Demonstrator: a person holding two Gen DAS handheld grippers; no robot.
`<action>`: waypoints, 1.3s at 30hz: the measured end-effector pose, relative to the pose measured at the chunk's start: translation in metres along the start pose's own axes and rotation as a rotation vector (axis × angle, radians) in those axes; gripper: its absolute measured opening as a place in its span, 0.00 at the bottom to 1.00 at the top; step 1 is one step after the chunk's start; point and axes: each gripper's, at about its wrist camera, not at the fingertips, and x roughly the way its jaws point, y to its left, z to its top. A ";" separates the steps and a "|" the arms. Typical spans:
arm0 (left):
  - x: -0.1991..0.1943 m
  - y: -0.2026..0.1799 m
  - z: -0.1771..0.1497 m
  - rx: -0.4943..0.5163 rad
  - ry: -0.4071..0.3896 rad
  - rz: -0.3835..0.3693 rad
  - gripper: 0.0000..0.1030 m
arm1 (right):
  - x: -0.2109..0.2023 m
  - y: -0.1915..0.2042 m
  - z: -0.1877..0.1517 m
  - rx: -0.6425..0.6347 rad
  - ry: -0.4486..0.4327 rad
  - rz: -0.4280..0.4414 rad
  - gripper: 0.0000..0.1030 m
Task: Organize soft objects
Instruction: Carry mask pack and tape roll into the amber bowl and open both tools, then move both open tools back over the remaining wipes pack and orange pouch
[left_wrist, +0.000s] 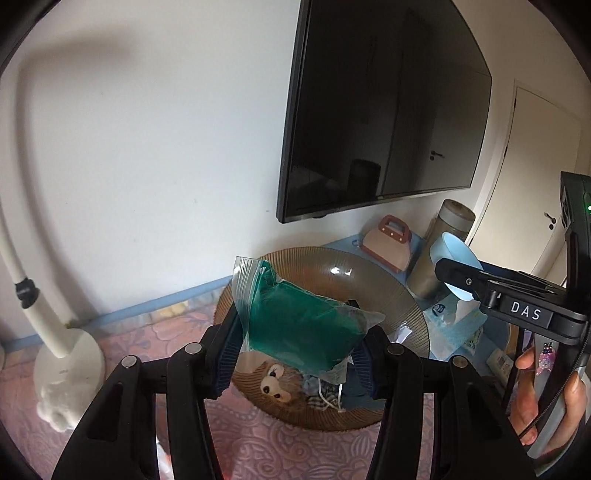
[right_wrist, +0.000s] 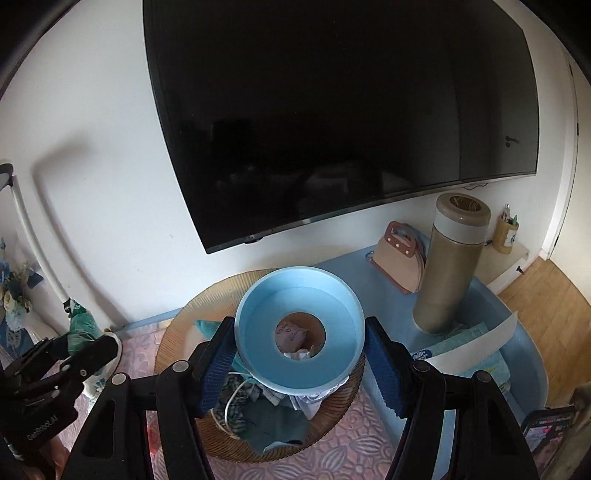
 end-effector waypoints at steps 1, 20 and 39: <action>0.010 -0.001 0.000 -0.001 0.015 -0.006 0.49 | 0.008 -0.003 0.001 -0.001 0.011 0.001 0.65; -0.010 0.012 -0.001 -0.064 0.037 -0.027 0.94 | 0.034 -0.028 0.005 0.071 0.077 0.055 0.80; -0.251 0.135 -0.138 -0.233 -0.084 0.329 0.99 | -0.087 0.120 -0.070 -0.146 0.037 0.276 0.99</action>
